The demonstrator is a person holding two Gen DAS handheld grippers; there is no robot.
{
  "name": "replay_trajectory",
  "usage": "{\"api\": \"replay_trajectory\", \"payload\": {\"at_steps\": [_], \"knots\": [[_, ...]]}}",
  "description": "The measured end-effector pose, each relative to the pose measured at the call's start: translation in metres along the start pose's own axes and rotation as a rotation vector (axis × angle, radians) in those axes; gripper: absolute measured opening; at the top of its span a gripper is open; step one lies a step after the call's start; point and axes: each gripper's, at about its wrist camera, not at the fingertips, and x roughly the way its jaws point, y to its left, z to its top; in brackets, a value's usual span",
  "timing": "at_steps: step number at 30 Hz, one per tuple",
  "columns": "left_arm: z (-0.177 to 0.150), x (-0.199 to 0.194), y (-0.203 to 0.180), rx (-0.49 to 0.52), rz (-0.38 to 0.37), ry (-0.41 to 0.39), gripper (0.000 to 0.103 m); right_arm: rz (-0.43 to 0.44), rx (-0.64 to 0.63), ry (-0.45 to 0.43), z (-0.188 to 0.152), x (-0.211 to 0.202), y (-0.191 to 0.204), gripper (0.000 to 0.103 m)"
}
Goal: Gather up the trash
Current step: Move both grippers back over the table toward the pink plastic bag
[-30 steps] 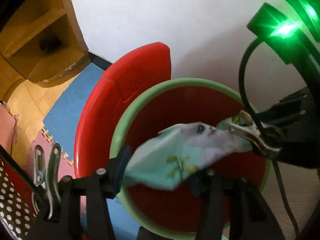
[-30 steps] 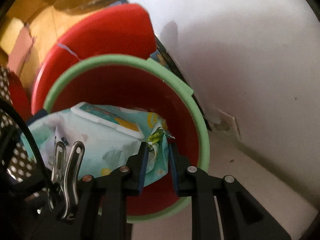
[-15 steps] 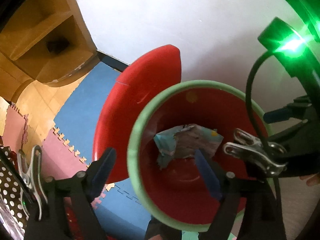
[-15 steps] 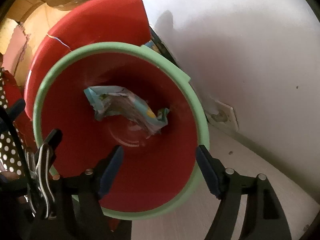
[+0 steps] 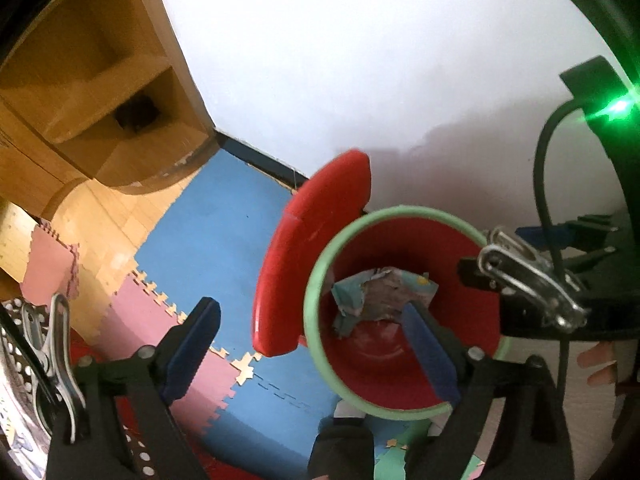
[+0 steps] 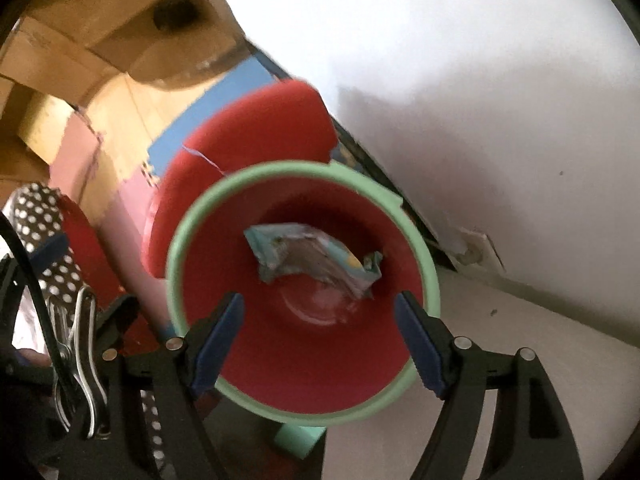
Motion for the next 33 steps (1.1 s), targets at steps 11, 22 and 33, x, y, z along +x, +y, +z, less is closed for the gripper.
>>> {"api": "replay_trajectory", "payload": {"at_steps": [11, 22, 33], "knots": [[0.024, -0.105, -0.005, 0.045, 0.046, -0.056, 0.095, 0.053, 0.026, -0.25, -0.002, -0.106, 0.001, 0.079], [0.024, -0.187, -0.02, -0.002, 0.089, -0.117, 0.095, 0.142, 0.063, -0.322, -0.039, -0.173, -0.029, 0.079], [0.002, -0.242, -0.072, -0.006, 0.069, -0.181, 0.095, 0.258, 0.073, -0.403, -0.11, -0.243, -0.034, 0.079]]}}
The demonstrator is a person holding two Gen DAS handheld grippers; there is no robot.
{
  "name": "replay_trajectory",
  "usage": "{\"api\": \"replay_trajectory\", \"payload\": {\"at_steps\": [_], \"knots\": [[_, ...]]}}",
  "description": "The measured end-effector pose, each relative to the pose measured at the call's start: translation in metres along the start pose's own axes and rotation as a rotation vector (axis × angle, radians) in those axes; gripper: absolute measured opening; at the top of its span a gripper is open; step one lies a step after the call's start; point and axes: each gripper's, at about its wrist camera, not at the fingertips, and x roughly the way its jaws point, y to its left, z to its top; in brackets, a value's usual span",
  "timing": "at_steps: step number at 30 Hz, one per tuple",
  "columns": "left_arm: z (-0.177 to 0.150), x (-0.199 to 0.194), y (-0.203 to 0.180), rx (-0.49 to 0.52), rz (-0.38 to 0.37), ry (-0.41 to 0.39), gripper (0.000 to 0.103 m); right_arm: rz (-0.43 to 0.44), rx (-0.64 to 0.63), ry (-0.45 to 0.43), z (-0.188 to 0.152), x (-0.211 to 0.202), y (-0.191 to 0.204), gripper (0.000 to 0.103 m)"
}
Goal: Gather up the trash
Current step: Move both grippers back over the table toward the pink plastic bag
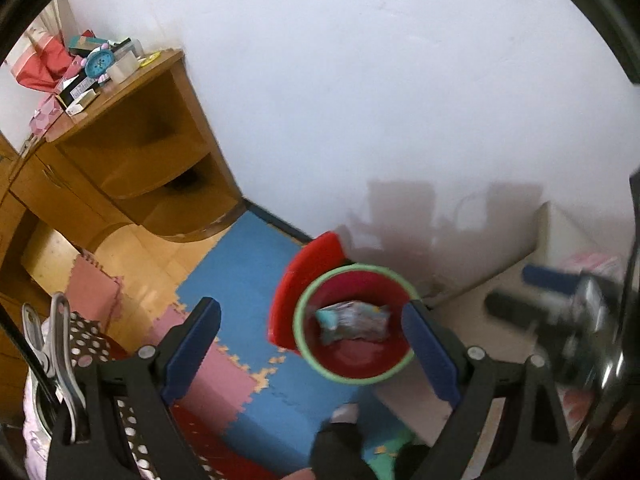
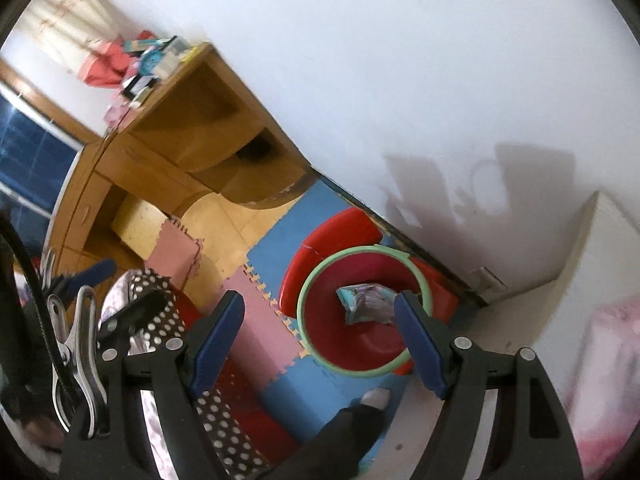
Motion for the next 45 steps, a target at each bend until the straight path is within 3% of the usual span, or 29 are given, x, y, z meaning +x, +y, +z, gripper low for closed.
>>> {"api": "replay_trajectory", "payload": {"at_steps": [11, 23, 34, 45], "knots": [[0.01, -0.064, -0.052, -0.011, 0.004, -0.079, 0.095, 0.047, -0.048, -0.036, -0.051, -0.081, 0.014, 0.079], [-0.023, -0.128, -0.115, -0.023, 0.024, -0.144, 0.095, 0.081, -0.16, -0.079, -0.083, -0.162, -0.001, 0.079], [-0.066, -0.142, -0.179, 0.018, 0.005, -0.137, 0.095, 0.062, -0.158, -0.12, -0.12, -0.209, -0.038, 0.08], [-0.074, -0.127, -0.21, 0.032, -0.031, -0.118, 0.095, 0.053, -0.127, -0.145, -0.14, -0.221, -0.071, 0.08]]}}
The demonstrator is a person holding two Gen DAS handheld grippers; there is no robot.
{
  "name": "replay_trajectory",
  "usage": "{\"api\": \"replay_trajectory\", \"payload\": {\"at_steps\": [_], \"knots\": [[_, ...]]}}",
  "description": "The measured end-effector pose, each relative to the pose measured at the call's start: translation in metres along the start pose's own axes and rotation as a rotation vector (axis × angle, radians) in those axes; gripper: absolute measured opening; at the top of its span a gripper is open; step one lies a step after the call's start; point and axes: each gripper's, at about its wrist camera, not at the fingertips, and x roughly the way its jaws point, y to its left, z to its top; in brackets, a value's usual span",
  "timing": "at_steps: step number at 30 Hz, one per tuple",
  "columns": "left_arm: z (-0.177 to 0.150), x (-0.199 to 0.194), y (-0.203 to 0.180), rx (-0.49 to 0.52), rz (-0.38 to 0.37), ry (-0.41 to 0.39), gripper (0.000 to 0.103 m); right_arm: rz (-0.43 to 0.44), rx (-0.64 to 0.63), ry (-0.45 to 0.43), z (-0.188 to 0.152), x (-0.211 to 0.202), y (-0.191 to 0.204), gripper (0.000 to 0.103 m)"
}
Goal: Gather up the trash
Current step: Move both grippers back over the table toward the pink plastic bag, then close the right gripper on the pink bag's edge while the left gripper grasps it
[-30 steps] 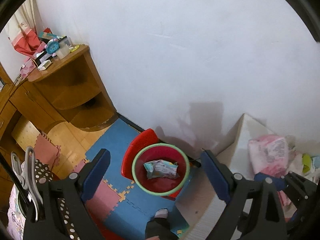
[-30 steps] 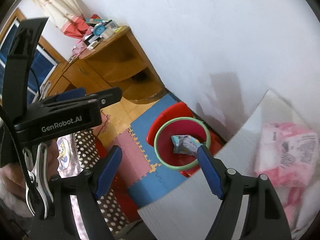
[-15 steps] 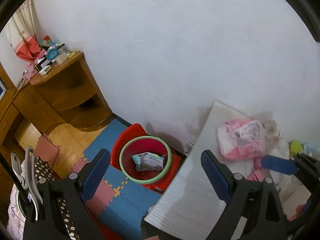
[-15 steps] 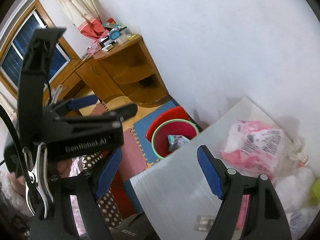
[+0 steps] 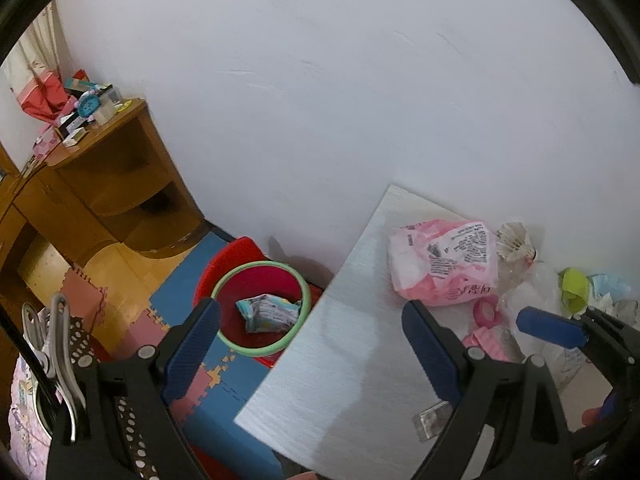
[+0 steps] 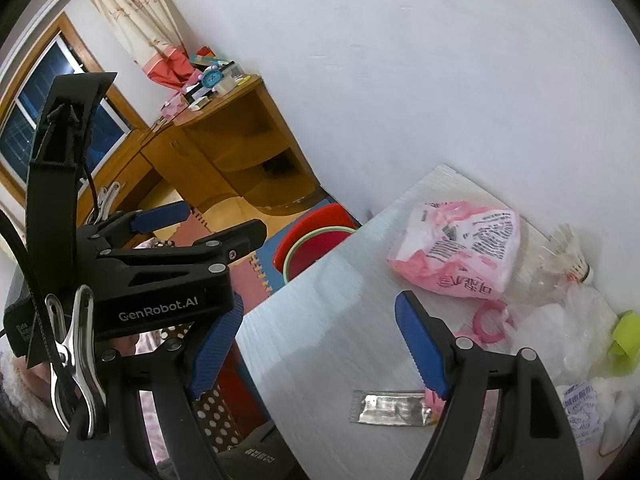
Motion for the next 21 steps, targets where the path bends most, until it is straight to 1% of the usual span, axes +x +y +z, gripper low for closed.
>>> {"api": "replay_trajectory", "payload": {"at_steps": [2, 5, 7, 10, 11, 13, 15, 18, 21], "knots": [[-0.001, 0.008, -0.005, 0.013, -0.011, 0.007, 0.095, -0.015, -0.004, -0.014, -0.002, 0.002, -0.006, 0.08], [-0.005, 0.026, -0.017, 0.028, -0.038, 0.036, 0.095, -0.046, 0.008, -0.007, -0.008, 0.005, -0.016, 0.08], [-0.007, 0.038, -0.027, 0.043, -0.047, 0.06, 0.095, -0.063, 0.017, -0.001, -0.015, 0.006, -0.027, 0.08], [-0.009, 0.05, -0.044, 0.056, -0.06, 0.075, 0.095, -0.111, 0.022, -0.029, -0.03, 0.003, -0.051, 0.08], [-0.009, 0.053, -0.048, 0.058, -0.072, 0.084, 0.094, -0.118, 0.04, -0.034, -0.035, 0.003, -0.06, 0.08], [-0.01, 0.059, -0.056, 0.068, -0.098, 0.101, 0.092, -0.132, 0.116, -0.029, -0.046, 0.004, -0.084, 0.08], [-0.011, 0.067, -0.068, 0.089, -0.106, 0.114, 0.092, -0.127, 0.174, -0.048, -0.055, 0.001, -0.103, 0.08], [-0.011, 0.083, -0.081, 0.097, -0.117, 0.136, 0.092, -0.127, 0.225, -0.053, -0.056, 0.001, -0.118, 0.08], [-0.008, 0.099, -0.086, 0.084, -0.127, 0.161, 0.092, -0.116, 0.252, -0.076, -0.049, 0.0, -0.129, 0.08]]}}
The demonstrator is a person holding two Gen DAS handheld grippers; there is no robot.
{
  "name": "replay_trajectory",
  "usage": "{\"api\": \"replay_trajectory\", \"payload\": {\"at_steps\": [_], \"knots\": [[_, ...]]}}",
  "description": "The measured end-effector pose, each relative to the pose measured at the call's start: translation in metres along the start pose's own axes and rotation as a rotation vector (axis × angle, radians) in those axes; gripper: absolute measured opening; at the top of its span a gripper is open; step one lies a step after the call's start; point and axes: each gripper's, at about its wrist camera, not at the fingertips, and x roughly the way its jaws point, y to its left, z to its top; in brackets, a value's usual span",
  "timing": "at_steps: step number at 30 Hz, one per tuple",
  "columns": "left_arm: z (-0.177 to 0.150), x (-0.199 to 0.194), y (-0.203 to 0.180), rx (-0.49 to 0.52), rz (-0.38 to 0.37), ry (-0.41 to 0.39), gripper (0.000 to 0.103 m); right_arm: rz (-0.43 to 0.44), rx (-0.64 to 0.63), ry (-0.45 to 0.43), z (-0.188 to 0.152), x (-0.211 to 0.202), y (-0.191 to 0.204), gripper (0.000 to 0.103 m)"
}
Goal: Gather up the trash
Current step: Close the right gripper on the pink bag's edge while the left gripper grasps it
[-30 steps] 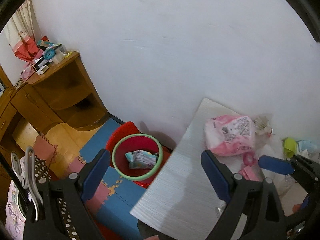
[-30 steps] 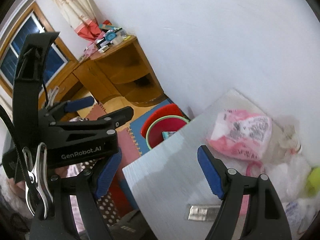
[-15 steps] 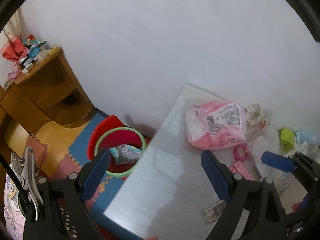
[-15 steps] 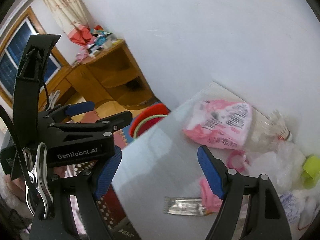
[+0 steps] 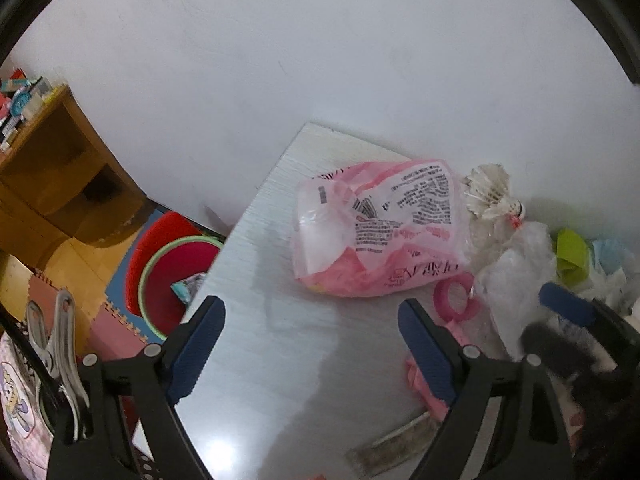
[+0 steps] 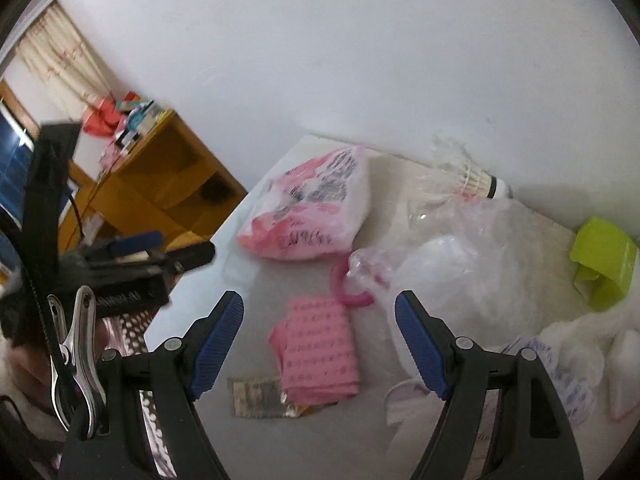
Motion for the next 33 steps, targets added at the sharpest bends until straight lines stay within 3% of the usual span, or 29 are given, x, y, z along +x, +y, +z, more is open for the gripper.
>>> {"api": "replay_trajectory", "payload": {"at_steps": [4, 12, 19, 24, 27, 29, 33], "knots": [[0.007, 0.017, -0.002, -0.018, 0.0, 0.02, 0.091, 0.057, 0.12, -0.008, 0.028, 0.007, -0.017, 0.08], [0.018, 0.038, -0.01, 0.009, 0.014, 0.04, 0.091, 0.043, 0.163, 0.01, 0.067, 0.056, -0.019, 0.079], [0.024, 0.04, 0.003, -0.035, -0.026, 0.027, 0.087, -0.065, 0.217, 0.043, 0.057, 0.094, -0.031, 0.064], [0.022, 0.037, 0.026, -0.131, -0.135, 0.027, 0.087, -0.073, 0.234, 0.038, 0.047, 0.1, -0.039, 0.058], [0.025, 0.04, 0.042, -0.204, -0.109, 0.009, 0.086, -0.074, 0.231, 0.033, 0.048, 0.103, -0.036, 0.054], [0.029, 0.045, 0.046, -0.247, -0.136, 0.015, 0.085, -0.079, 0.233, 0.03, 0.048, 0.104, -0.036, 0.051], [0.035, 0.058, 0.032, -0.183, -0.111, 0.037, 0.084, -0.088, 0.209, 0.022, 0.047, 0.107, -0.03, 0.042]]}}
